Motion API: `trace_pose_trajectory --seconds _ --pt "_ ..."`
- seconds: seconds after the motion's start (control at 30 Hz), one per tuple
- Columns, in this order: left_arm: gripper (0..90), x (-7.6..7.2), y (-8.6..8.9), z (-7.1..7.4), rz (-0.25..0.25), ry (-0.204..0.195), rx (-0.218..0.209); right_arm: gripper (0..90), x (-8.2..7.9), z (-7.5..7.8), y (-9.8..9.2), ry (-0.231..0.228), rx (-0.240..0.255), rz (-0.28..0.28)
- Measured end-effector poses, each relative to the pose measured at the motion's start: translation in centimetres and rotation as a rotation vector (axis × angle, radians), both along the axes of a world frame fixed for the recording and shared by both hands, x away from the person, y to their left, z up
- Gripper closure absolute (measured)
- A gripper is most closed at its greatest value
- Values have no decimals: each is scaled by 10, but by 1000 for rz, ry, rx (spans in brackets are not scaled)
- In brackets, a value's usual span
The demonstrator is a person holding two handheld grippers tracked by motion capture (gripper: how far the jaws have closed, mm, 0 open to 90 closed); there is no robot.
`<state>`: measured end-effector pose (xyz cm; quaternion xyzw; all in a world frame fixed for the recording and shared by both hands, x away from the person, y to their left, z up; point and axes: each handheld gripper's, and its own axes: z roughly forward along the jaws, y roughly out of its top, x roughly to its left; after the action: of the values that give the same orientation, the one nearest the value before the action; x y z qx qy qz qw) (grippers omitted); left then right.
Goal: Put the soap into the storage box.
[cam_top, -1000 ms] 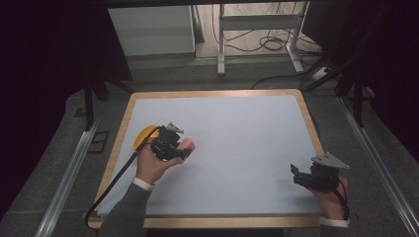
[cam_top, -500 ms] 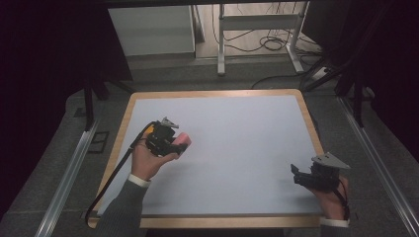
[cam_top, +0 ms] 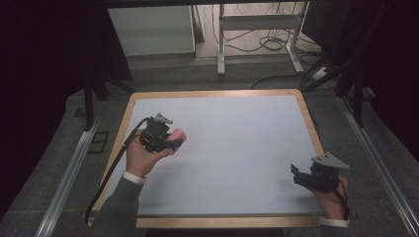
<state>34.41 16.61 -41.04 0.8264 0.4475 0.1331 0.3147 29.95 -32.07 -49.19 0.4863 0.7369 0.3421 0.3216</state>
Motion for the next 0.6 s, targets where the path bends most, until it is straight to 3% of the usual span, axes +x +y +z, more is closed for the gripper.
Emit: trace_pose_trajectory --seconds 0.6 --pt "602 5 22 9 57 -12 10 78 0 -1 -1 2 -2 -3"
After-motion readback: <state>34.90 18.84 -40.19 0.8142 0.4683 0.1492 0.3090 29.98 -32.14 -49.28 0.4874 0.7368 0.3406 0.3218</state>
